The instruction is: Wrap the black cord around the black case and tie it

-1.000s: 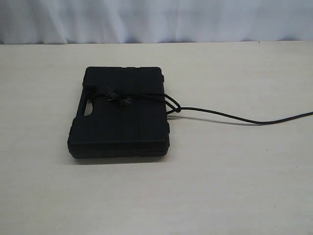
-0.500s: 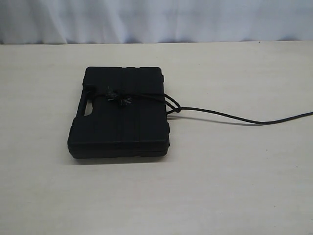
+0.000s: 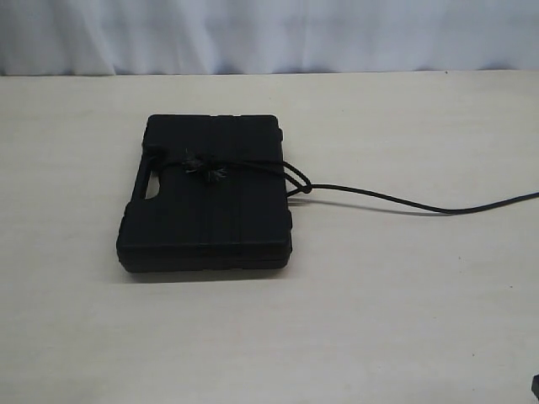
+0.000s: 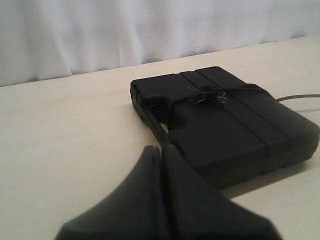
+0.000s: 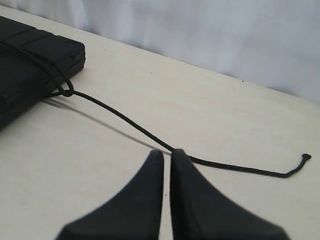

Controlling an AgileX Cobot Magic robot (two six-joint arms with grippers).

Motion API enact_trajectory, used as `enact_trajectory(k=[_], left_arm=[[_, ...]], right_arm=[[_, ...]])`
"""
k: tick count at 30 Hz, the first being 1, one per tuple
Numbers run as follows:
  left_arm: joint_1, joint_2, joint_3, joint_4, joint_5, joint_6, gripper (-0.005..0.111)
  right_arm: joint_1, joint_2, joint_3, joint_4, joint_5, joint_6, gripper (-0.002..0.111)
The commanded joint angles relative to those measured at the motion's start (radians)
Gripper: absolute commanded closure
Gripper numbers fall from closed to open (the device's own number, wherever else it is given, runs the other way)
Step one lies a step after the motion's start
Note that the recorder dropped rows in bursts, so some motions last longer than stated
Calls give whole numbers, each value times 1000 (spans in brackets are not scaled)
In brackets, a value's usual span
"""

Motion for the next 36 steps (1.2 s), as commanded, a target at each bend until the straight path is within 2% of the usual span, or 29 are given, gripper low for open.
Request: enact_trajectory(k=[1, 36], left_arm=[[9, -2, 2, 36, -11, 0, 107], [9, -2, 2, 53, -11, 0, 107]], right_arm=[[-1, -6, 3, -21, 4, -4, 104], [1, -6, 3, -21, 4, -4, 104]])
